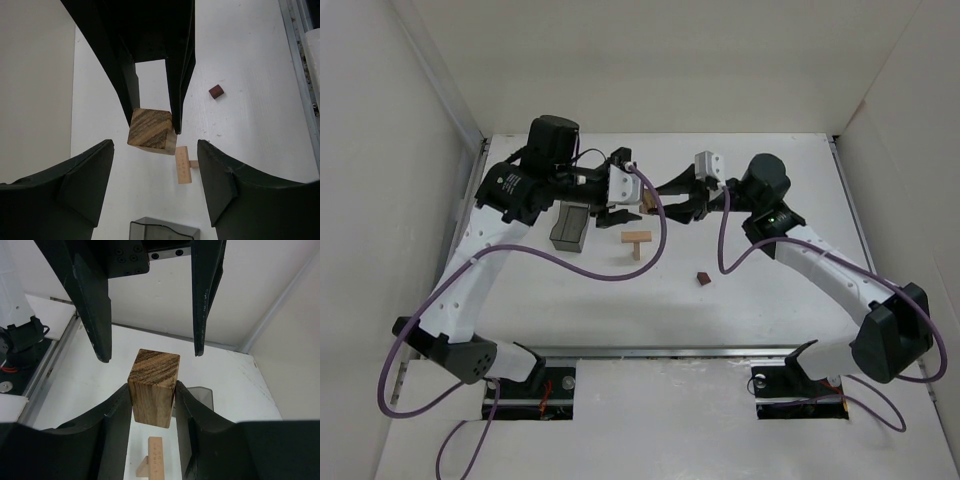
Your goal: Build the wood block tower
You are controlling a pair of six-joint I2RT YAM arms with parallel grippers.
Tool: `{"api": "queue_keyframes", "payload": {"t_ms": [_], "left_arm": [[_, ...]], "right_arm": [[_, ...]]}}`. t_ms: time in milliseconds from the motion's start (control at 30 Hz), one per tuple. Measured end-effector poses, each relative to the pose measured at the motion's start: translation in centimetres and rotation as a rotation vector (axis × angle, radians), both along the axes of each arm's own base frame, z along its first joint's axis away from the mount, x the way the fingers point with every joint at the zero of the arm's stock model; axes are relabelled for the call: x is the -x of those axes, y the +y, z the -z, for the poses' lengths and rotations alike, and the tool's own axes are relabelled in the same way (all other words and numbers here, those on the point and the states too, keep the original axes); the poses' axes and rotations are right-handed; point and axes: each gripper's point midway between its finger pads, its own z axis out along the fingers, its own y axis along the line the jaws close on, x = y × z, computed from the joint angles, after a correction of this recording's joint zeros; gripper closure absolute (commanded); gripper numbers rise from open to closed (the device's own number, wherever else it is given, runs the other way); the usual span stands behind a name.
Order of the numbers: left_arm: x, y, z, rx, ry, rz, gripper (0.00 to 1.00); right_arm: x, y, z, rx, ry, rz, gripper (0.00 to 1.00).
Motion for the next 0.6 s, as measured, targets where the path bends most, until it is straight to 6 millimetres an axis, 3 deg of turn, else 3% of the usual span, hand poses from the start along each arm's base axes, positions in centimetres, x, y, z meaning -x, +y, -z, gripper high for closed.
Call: {"api": "queue_keyframes", "payload": {"t_ms": [233, 467, 600], "left_arm": [[-0.7, -0.1, 0.6, -0.015, 0.022, -0.030, 0.45], [-0.9, -0.6, 1.1, -0.026, 0.035, -0.032, 0.42], [-1.1, -0.7, 1.4, -0.029, 0.050, -0.040, 0.55]], "right_arm": [[-0.1, 0.3, 0.3, 0.008, 0.013, -0.005, 1.00], [0.0, 0.4, 0.3, 0.007, 0.012, -0.009, 1.00], [0.1, 0.4, 0.3, 0.007, 0.012, -0.010, 1.00]]}}
